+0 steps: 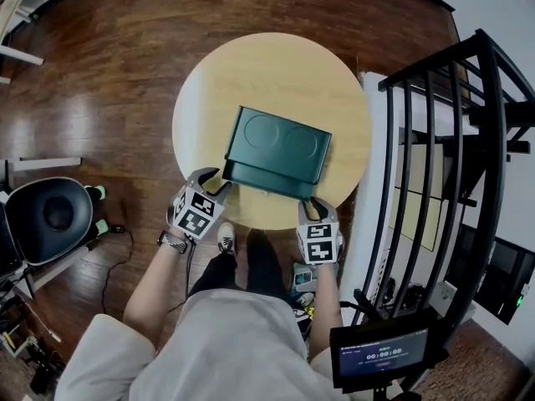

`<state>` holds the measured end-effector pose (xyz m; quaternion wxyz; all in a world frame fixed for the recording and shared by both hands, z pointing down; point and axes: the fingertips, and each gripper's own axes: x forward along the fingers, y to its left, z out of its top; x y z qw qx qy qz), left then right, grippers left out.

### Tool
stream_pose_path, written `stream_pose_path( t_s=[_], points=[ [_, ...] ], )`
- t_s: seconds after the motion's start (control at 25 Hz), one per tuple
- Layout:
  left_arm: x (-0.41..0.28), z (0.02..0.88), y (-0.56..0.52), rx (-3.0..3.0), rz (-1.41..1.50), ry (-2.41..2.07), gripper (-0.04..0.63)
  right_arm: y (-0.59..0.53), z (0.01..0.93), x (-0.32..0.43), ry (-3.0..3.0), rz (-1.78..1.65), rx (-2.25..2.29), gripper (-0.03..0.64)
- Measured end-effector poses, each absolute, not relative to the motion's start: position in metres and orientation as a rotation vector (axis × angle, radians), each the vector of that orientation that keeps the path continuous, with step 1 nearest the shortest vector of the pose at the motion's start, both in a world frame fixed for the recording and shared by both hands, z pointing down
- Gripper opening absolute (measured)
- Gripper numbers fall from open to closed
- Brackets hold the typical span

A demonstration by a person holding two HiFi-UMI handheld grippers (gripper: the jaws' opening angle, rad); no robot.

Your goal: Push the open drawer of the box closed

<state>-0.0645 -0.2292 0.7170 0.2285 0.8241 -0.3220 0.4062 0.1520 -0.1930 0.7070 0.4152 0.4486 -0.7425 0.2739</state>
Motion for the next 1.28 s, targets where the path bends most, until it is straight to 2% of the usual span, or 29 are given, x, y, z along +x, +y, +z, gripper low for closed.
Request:
stream_pose_path(
  t_s=[0.88,0.96,1.04,1.28],
  points=[
    [-0.059,0.712,-0.269,2.444,1.156,-0.809,0.199,-0.236,0.698,0.152,-1.885,0.560,1.110,0.133],
    [-0.058,0.712,-0.269,2.445,1.153,-0.813,0.196,-0.238,0.697,0.152,-1.887,0.544,1.122,0.126],
    [-0.058,0.710,-0.270,2.436,1.129,-0.843,0.189,-0.238,0.697,0.152,-1.879,0.547,1.142,0.091],
    [-0.061,0.711,-0.269,2.386,1.042,-0.904,0.176,-0.240,0.698,0.149,-1.878,0.576,1.194,0.089]
  ],
)
